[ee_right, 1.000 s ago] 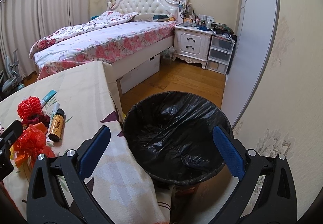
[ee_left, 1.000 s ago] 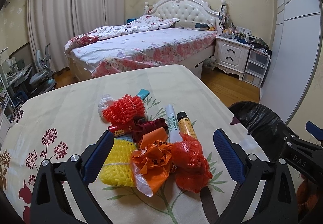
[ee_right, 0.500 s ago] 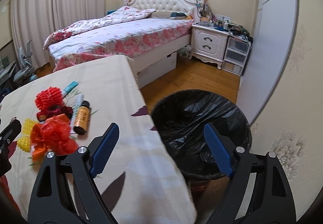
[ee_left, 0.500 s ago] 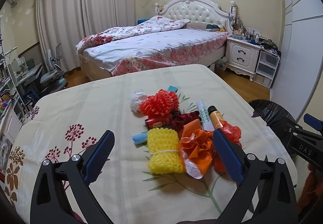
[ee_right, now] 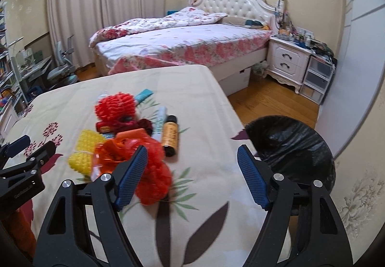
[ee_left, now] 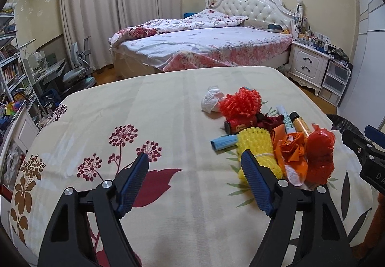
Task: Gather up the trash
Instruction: 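Grasp the red plastic bag with the right tool while the left tool approaches the yellow mesh sleeve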
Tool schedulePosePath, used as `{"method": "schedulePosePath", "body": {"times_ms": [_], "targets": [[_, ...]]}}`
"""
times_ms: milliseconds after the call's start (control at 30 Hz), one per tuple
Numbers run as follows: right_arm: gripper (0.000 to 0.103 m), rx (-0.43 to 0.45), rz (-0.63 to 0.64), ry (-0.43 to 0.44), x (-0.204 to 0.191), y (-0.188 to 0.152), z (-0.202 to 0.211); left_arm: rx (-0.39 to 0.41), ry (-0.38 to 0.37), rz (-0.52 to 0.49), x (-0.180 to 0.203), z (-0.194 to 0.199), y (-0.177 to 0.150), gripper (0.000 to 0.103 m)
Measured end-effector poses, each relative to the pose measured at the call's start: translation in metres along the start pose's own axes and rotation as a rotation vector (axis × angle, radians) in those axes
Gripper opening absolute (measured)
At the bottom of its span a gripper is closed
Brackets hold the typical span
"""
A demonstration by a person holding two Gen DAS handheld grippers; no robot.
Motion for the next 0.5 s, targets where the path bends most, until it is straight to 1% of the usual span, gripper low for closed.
{"method": "schedulePosePath", "body": {"times_ms": [133, 233, 267, 333, 433, 500], "targets": [[0.074, -0.007, 0.030, 0.020, -0.016, -0.002, -0.001, -0.014, 0.022, 0.023, -0.017, -0.002, -0.007, 0.077], [0.073, -0.029, 0.042, 0.021, -0.022, -0.006, -0.008, -0.027, 0.030, 0.035, -0.028, -0.003, -0.011, 0.077], [0.067, -0.037, 0.043, 0.022, -0.023, -0.008, -0.012, -0.030, 0.031, 0.037, -0.030, -0.003, -0.013, 0.077], [0.061, -0.063, 0.039, 0.024, -0.025, -0.011, -0.019, -0.036, 0.031, 0.040, -0.032, -0.003, -0.015, 0.077], [0.057, -0.087, 0.037, 0.020, -0.025, -0.016, -0.029, -0.040, 0.024, 0.042, -0.031, -0.006, -0.018, 0.078], [0.056, -0.099, 0.033, 0.020, -0.025, -0.019, -0.033, -0.043, 0.013, 0.044, -0.030, -0.008, -0.019, 0.078]]}}
Point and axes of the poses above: each gripper's, at about its wrist camera, not at the fingertips, and z roughly against the way its jaws point, x to its right, y to its top, the point moved 2 cm from there along -z, roughly the way its jaws point, and after that the axes turned 9 degrees about -z, right-handed, at the moved point
